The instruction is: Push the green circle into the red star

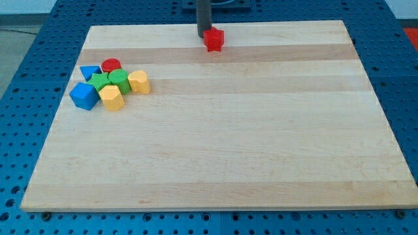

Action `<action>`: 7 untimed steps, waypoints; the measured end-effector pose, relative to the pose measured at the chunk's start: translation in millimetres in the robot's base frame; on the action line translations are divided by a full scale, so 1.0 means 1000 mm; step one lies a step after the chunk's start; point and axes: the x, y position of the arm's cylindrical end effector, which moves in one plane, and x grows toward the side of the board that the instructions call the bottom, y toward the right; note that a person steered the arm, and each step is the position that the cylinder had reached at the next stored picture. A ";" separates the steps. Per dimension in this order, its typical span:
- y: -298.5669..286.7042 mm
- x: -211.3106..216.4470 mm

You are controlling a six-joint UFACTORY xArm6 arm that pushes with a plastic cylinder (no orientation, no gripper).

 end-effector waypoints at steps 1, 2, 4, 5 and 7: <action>0.030 0.010; 0.010 0.008; -0.153 0.037; -0.247 0.061; -0.284 0.104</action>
